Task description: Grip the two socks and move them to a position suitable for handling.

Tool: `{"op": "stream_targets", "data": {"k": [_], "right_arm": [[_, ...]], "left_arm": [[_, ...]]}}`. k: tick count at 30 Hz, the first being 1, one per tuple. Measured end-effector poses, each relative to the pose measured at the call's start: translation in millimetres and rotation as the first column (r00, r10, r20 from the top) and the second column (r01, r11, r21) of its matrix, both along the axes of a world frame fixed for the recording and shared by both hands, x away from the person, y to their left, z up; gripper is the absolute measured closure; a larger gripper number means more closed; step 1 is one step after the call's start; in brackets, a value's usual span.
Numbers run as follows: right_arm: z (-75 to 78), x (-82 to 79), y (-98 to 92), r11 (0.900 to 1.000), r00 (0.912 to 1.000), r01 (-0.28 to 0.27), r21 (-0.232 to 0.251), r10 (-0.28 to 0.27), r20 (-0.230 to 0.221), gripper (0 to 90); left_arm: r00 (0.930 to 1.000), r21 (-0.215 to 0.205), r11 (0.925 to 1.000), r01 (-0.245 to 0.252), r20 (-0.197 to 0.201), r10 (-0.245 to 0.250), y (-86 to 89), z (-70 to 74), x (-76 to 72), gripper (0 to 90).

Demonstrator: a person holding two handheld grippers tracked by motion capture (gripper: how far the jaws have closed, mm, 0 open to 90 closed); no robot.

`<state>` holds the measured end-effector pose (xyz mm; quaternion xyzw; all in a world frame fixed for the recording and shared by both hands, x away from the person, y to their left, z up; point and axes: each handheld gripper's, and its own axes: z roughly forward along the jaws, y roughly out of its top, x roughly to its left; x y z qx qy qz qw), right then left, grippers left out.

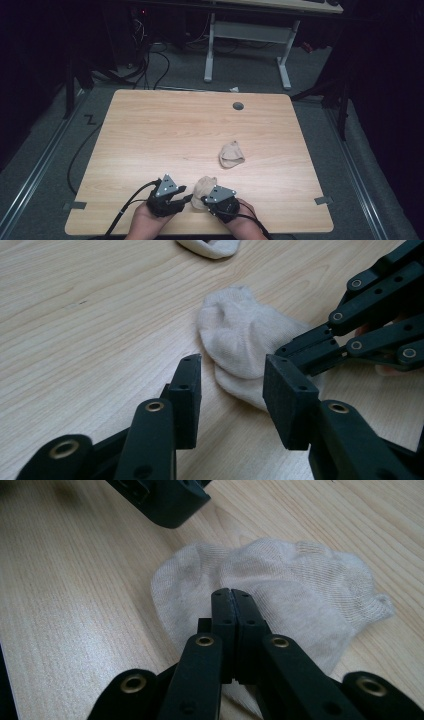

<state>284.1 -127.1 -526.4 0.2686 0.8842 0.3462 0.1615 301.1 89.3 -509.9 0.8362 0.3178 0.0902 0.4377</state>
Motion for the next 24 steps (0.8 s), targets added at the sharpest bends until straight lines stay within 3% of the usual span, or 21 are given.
{"op": "stream_targets", "data": {"k": [9,17,22,24], "right_arm": [[0.0,0.1,0.8,1.000,1.0000,-0.004,0.002,0.004,-0.005,89.4],[-0.1,0.3,1.0,1.000,1.0000,-0.007,0.003,0.007,-0.005,89.4],[-0.3,0.3,1.1,1.000,1.0000,-0.007,0.004,0.007,-0.004,89.4],[-0.2,0.3,1.1,1.000,1.0000,-0.006,0.004,0.006,-0.004,88.9]], "left_arm": [[1.0000,-0.005,1.0000,0.001,-0.009,-0.001,-6.6,-2.8,0.0,61.9],[0.9995,0.000,0.9996,0.028,-0.015,-0.028,-13.2,-4.6,-2.7,73.1],[0.9990,0.033,0.9984,0.045,-0.010,-0.044,-16.7,-7.4,-4.9,81.0],[0.9987,0.083,0.9955,0.046,-0.025,-0.045,-18.2,-12.1,-4.1,82.2]]}}
